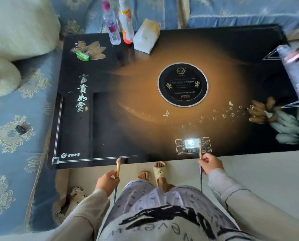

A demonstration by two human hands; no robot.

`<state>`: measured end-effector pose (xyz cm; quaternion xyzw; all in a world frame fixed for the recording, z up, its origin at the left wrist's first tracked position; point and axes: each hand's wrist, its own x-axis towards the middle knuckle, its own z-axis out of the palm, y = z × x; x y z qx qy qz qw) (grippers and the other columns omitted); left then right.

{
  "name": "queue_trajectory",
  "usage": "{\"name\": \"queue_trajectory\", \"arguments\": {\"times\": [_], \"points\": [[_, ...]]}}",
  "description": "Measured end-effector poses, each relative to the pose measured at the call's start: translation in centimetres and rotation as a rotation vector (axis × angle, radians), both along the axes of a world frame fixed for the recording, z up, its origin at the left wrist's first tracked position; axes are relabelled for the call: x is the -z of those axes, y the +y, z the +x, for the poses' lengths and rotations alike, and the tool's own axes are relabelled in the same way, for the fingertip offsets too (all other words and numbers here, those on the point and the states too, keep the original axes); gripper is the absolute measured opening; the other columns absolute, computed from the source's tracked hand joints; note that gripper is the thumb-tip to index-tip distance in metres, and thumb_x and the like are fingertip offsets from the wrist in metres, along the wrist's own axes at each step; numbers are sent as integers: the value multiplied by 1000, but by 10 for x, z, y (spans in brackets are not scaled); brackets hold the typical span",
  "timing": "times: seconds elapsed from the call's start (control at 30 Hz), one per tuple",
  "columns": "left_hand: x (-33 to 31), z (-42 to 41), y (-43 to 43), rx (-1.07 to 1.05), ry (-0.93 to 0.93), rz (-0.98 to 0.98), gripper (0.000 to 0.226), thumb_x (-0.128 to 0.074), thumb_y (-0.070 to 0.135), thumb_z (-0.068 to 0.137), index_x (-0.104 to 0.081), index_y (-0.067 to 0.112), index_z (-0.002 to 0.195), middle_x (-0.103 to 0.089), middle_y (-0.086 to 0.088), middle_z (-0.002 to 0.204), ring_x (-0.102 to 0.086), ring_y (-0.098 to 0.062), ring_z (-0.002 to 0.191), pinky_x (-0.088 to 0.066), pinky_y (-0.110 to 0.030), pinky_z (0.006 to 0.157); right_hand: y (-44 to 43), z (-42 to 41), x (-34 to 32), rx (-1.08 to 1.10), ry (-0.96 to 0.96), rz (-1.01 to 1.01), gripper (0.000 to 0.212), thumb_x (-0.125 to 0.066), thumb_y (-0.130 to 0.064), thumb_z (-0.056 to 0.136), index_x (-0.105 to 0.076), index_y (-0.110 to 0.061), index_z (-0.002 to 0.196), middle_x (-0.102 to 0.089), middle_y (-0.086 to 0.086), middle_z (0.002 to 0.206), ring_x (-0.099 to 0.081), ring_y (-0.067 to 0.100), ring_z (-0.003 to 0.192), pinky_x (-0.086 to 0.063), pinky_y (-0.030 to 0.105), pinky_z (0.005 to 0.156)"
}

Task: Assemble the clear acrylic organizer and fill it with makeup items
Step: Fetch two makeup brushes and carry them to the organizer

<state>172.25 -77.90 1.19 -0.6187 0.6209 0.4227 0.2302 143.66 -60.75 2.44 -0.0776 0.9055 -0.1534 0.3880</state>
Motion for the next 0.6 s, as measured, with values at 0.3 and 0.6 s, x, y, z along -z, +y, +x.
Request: {"name": "queue_trajectory", "arguments": {"times": [0.3, 0.6], "points": [[-4, -16, -36, 406, -52, -35, 7, -49, 14, 86, -54, 16, 81, -69, -17, 104, -63, -34, 99, -48, -30, 83, 77, 71, -5, 206, -29, 68, 18, -59, -11, 84, -48, -11, 70, -55, 9, 75, -50, 23, 71, -49, 33, 74], [2, -37, -35, 714, -95, 9, 25, -50, 13, 88, -62, 11, 109, -65, -16, 114, -61, -32, 105, -50, -33, 88, 144, 176, 6, 562, -170, 101, 18, -55, -13, 85, -47, -16, 69, -58, 7, 77, -50, 21, 73, -37, 25, 59]]}}
